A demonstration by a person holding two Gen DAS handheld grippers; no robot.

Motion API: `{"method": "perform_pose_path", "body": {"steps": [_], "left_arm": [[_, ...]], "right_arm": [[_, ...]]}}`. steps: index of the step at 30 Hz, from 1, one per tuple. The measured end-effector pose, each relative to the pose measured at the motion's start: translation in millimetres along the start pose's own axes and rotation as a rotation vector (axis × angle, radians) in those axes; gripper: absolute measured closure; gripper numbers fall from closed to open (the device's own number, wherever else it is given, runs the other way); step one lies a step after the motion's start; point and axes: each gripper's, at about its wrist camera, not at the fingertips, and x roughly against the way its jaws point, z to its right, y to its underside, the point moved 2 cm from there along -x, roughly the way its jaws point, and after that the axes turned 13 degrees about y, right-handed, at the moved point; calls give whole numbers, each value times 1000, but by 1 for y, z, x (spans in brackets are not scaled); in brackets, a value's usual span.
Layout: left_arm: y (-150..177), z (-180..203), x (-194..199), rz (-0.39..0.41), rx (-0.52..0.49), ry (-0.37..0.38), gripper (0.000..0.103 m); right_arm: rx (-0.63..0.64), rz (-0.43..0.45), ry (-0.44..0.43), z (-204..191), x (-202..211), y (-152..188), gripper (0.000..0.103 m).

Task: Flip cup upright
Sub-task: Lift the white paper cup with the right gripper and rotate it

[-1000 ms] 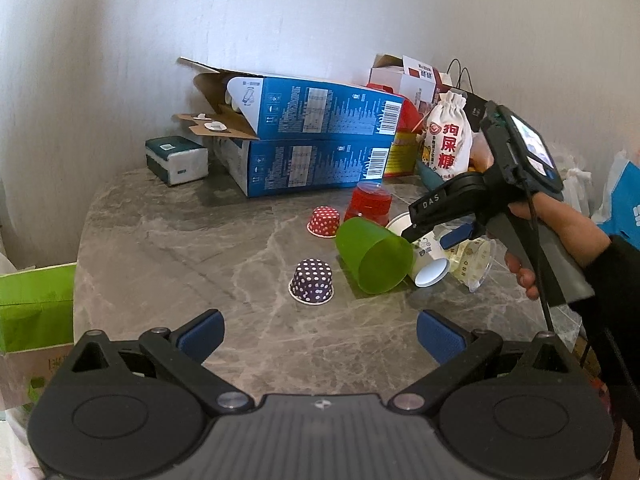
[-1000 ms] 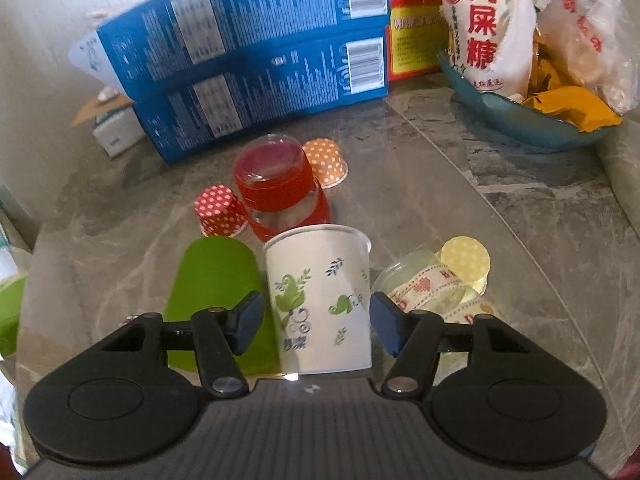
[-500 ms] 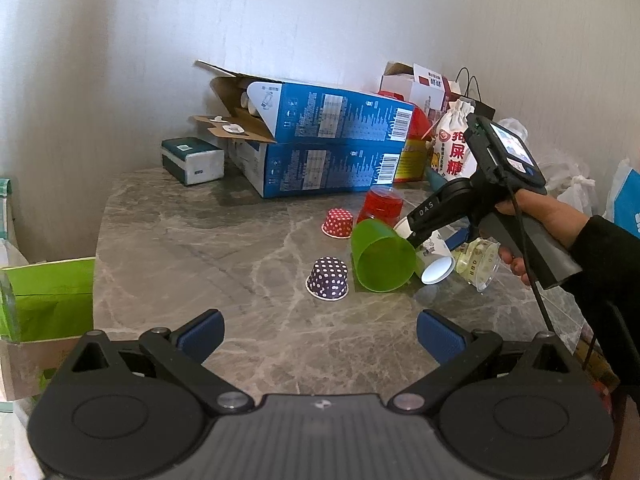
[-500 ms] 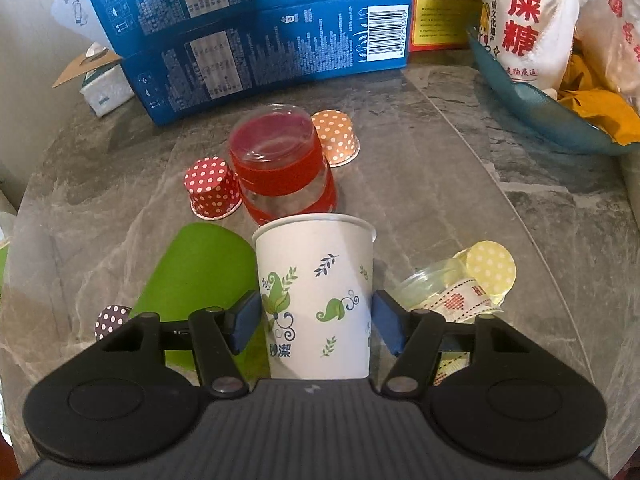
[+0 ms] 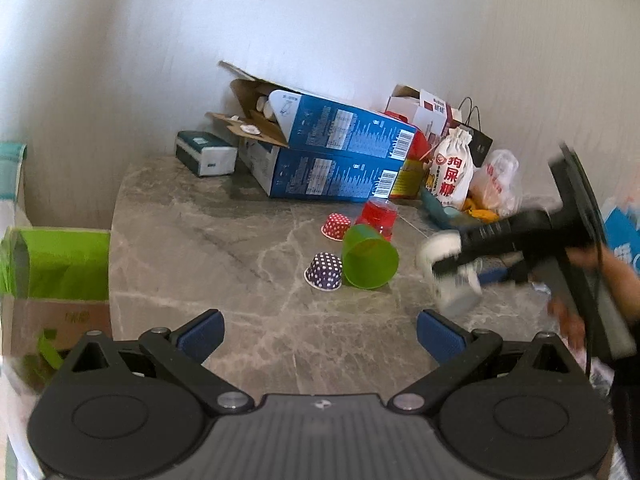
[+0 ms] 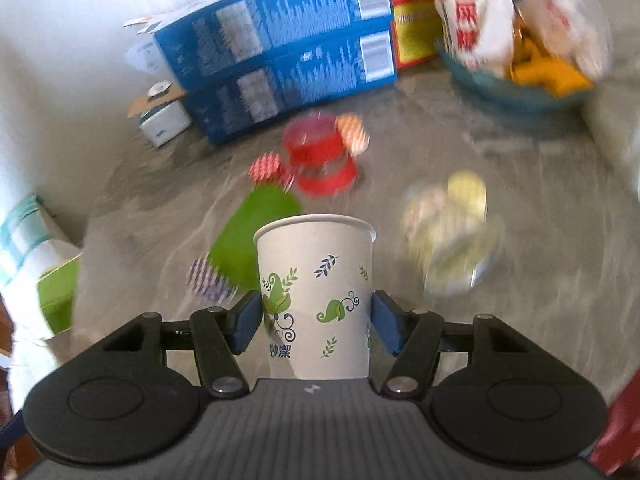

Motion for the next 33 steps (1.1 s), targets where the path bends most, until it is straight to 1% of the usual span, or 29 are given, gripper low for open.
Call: {"method": "perform_pose_path", "body": {"steps": [3,6,10,12,15,20,26,29,33], "left_arm": [[5,-3,9,-9,13,-13,0],[11,-7,17,-18,23,-22,0],[17,-15,27,-22,54,-18,0],[19,-19,34,-12,62,-26,0],[20,-23,41,-5,72,-30,0],[24,-29,47,-5,79,-39,0],[26,-35,43,-20,88,-51,0],[26,-35,37,-34,83,-55,0],[26,-30,27,-61,69,-65,0]], "right_arm": [[-46,-34,-41,-3,3,30,42],[-69,-60,-66,-15,5,55,42],[-76,-67,-66,-34,5,72,42],[-79,-77,-78,-45,3,75,42],[-83,-79,-70,-58,0,78,41],[-101,-93,-66,-71,-7,89,41],[-81,-82,-58,-76,-6,91,39],[-67,-75,-52,-77,-7,91,35],[-56,-71,-72,-76,-4,90,31]]}}
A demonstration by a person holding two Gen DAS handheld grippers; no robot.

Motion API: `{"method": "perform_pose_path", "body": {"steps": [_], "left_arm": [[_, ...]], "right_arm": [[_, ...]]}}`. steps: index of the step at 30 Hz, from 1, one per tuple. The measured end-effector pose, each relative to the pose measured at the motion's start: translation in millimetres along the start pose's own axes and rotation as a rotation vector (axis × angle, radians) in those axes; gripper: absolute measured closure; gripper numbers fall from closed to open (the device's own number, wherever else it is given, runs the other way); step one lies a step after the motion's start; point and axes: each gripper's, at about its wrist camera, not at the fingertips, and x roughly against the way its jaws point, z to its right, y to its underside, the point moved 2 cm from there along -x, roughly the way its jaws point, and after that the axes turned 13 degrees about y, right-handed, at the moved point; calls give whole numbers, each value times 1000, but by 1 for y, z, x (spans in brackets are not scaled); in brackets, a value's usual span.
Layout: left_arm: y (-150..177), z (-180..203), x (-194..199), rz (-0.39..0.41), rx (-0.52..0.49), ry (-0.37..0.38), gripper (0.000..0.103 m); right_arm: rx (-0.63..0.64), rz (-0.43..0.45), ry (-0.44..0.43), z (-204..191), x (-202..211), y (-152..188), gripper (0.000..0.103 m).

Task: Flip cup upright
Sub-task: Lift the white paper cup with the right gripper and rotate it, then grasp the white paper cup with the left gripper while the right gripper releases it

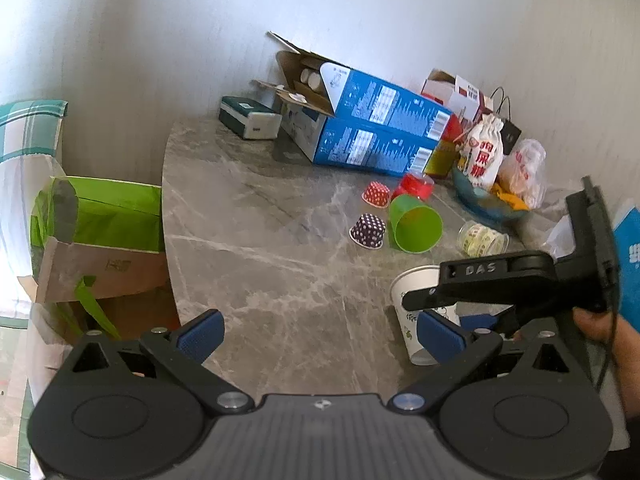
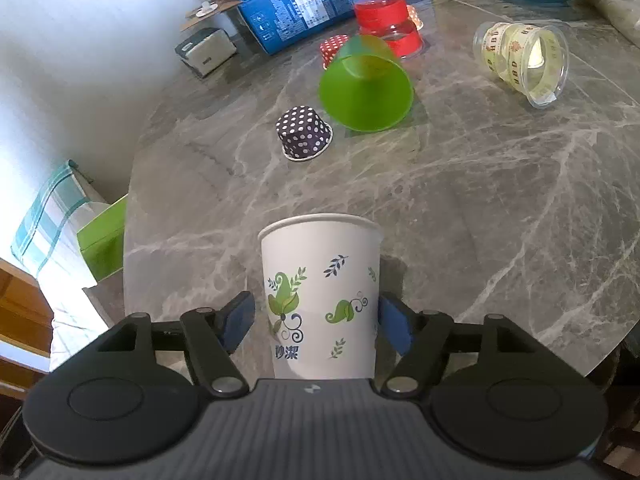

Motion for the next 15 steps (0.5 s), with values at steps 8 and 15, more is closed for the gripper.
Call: {"method": "perform_pose_path", "body": {"steps": [8,15], "left_arm": [[-10,14,-30,-79,11,30,0],[-36,46,-82,-216,-13,13,0]], "right_arm": [[-34,38,-79,26,18,-4,25],[-82,122,-90,74,39,1,25]]}}
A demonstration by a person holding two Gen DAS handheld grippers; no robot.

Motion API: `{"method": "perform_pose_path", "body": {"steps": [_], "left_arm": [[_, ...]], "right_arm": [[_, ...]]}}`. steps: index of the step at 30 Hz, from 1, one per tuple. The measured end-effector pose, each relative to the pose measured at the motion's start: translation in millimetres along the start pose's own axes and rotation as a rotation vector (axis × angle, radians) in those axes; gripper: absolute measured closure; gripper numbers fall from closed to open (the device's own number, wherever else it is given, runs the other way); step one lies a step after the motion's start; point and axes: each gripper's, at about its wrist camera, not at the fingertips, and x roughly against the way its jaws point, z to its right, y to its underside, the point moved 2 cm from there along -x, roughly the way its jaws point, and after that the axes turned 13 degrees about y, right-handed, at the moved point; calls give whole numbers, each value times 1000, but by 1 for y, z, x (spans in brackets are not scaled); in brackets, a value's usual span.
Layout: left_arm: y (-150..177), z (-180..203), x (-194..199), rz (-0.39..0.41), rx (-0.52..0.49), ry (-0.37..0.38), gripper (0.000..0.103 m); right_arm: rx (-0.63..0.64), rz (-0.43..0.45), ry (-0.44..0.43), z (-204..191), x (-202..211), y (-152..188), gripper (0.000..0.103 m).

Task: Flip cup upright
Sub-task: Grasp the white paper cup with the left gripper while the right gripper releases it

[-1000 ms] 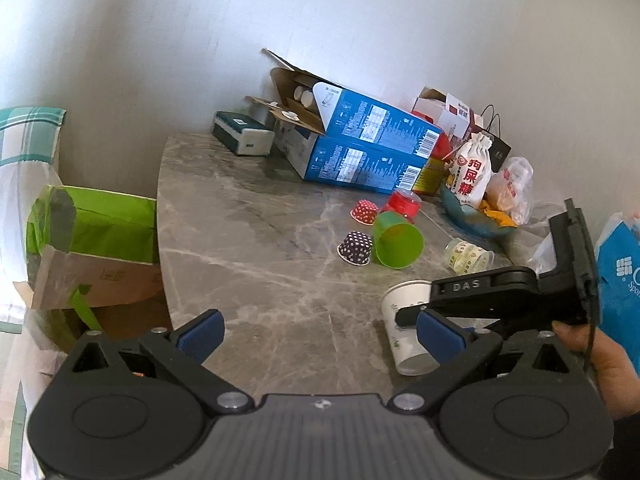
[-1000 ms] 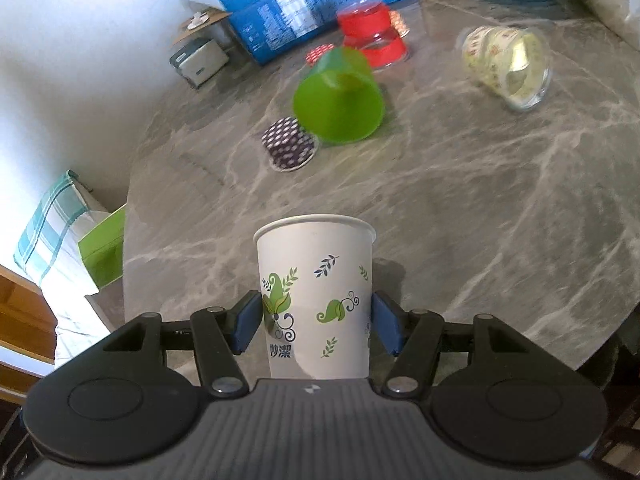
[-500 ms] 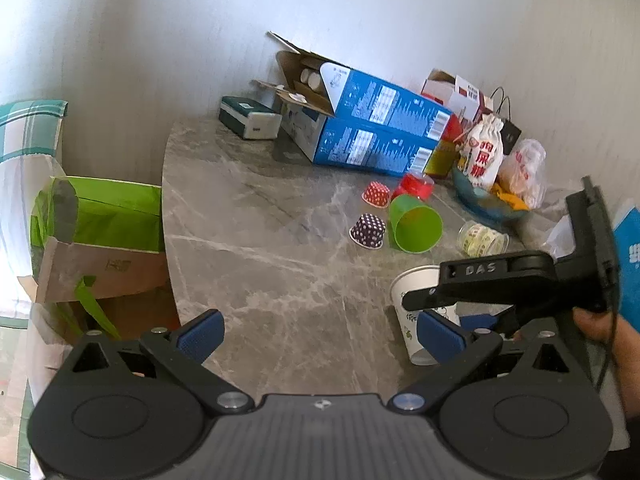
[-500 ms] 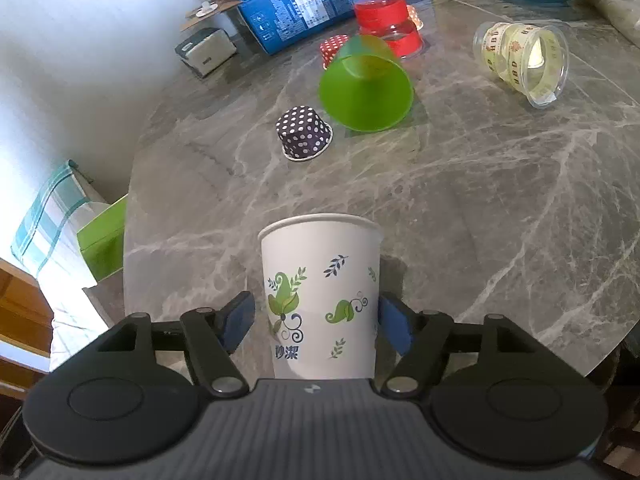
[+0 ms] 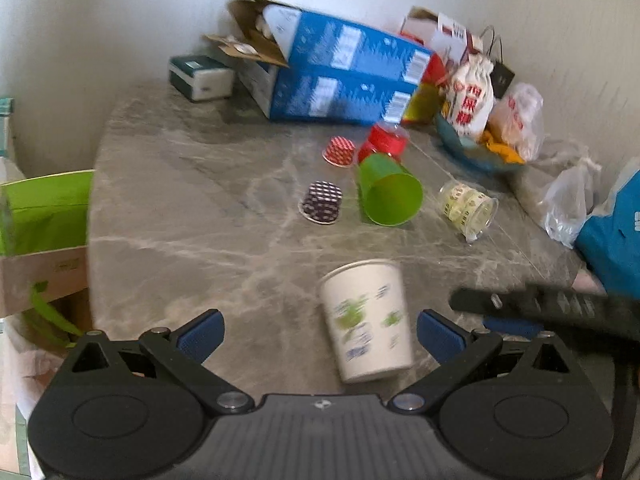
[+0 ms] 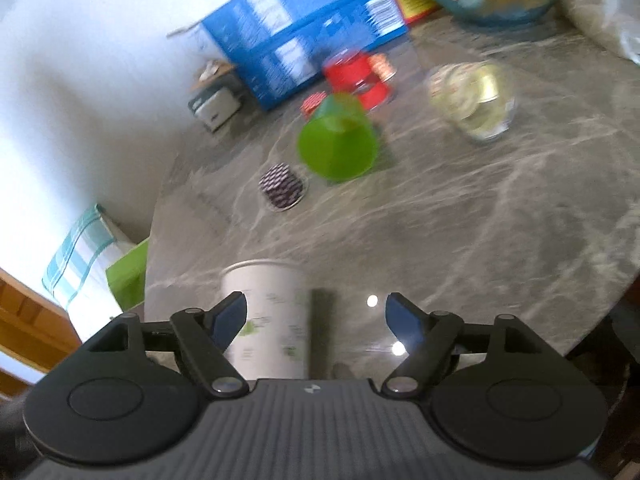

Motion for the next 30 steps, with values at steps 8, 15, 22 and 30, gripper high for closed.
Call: {"method": "perform_pose_path", "body": {"steps": [8,15,22,30], "left_arm": [[-10,5,-49,-168,36,-115,0],[-16,10,-69,-231,98,-133,0],[-26,1,-82,-268,165,-189,4],[-23,4,-95,-292,170,-213,13]], "right_arm": [[34,48,-86,28,34,21,19],[39,42,-117,50,29,29,19],[38,17,-140,64,22,36,19],[24,4,-170,73,17,39,19]]}}
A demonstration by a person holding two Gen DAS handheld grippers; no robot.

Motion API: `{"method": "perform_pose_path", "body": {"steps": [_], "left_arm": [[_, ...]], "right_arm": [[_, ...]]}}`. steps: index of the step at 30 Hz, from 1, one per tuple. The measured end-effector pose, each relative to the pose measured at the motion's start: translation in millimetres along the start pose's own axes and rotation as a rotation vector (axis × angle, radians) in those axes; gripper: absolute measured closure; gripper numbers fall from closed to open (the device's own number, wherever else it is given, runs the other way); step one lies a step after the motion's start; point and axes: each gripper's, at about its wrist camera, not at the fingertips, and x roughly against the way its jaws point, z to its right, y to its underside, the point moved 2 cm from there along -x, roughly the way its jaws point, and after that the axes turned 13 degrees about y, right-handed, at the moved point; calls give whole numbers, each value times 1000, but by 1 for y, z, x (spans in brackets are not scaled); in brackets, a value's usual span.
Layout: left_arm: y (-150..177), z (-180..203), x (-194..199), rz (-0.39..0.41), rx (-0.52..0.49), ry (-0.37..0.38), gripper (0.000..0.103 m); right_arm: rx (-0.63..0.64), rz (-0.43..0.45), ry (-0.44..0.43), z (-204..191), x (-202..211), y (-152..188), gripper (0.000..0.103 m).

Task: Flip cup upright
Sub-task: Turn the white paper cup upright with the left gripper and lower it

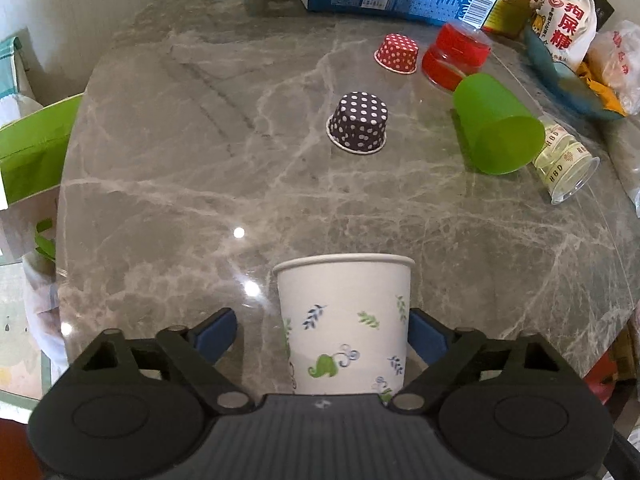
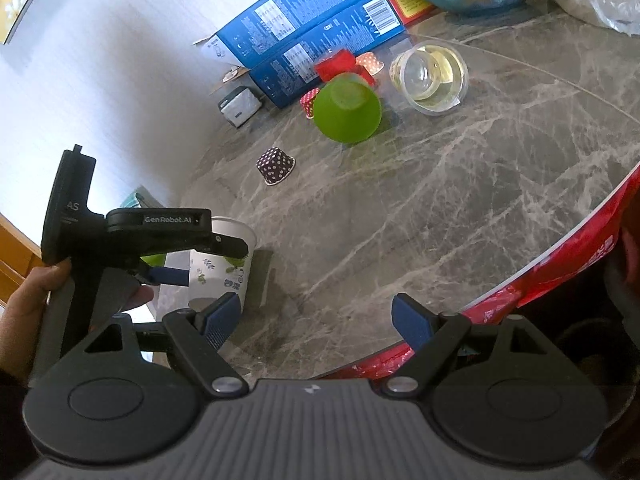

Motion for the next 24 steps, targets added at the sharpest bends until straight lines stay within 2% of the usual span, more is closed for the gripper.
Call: {"method": "perform_pose_path", "body": {"steps": [3,5,7,9,11,14,17,21,24], "left_arm": [[2,4,-1,18,-3,16,20],[2,7,-2,22,-14,25,30],[3,10,-3,26,-26,27,35],[3,15,-2,36,-49,30,36],[4,21,3,80,-87,43,36],[2,35,11,159,-169,115,36],[-1,45,17,282,-243,182,36],[-12,51,5,320,-261,246,36],[-14,57,-7,368,-295,231,37]], "right_arm": [[-2,-8,0,1,-1,2,19],[-2,-14,1,3,-2,3,19],[-2,-14,3,5,-1,3,19],[-3,-15,6,6,-1,3,19],[-3,-16,9,5,-2,3,19],[9,-15,9,2,-4,3,19],[9,-19,16,1,-6,3,19],[3,-14,27,2,-7,3,19],[1,-1,40,2,-7,6,19]]}}
